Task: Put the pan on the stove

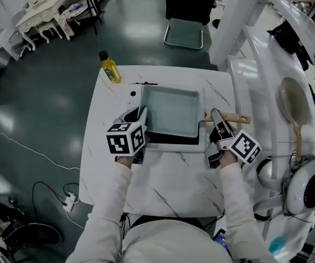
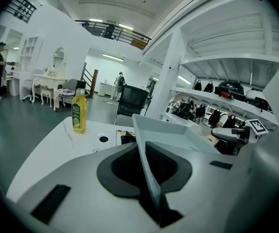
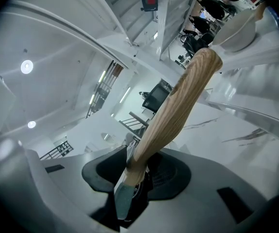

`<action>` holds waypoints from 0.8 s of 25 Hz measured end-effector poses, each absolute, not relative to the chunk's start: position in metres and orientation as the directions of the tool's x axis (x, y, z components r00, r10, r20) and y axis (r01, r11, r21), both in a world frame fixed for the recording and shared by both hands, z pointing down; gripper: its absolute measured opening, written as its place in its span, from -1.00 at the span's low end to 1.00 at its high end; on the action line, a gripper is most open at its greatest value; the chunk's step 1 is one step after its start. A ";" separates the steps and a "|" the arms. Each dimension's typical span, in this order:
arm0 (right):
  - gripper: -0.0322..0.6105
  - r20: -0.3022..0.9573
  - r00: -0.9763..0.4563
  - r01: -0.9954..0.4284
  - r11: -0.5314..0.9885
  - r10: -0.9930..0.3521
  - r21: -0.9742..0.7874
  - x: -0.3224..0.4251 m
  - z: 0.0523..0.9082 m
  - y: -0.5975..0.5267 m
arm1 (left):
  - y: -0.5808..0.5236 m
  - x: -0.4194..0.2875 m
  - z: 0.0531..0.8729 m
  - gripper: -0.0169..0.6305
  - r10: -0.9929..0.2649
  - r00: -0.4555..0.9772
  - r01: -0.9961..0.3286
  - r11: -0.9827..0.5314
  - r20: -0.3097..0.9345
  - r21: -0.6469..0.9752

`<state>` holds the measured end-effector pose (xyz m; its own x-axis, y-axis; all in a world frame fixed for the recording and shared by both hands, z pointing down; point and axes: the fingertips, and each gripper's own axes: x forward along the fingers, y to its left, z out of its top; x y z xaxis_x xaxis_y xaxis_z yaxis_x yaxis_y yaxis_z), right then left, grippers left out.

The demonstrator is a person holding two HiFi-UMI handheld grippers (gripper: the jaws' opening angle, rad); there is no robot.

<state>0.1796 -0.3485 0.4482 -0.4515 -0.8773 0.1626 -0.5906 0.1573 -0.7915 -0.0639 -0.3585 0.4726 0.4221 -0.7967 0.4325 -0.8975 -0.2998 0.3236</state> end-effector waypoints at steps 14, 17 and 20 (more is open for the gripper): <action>-0.43 0.184 -0.451 -0.614 0.154 -0.873 -0.774 0.184 0.457 -0.360 | -0.366 -0.060 0.489 -0.77 -0.769 0.427 -0.899 -0.304 0.476 0.316; -0.43 0.183 -0.455 -0.606 0.151 -0.872 -0.781 0.182 0.460 -0.361 | -0.367 -0.060 0.493 -0.77 -0.763 0.432 -0.896 -0.303 0.481 0.324; -0.43 0.185 -0.456 -0.611 0.156 -0.870 -0.776 0.181 0.461 -0.361 | -0.368 -0.060 0.496 -0.76 -0.759 0.429 -0.898 -0.300 0.489 0.323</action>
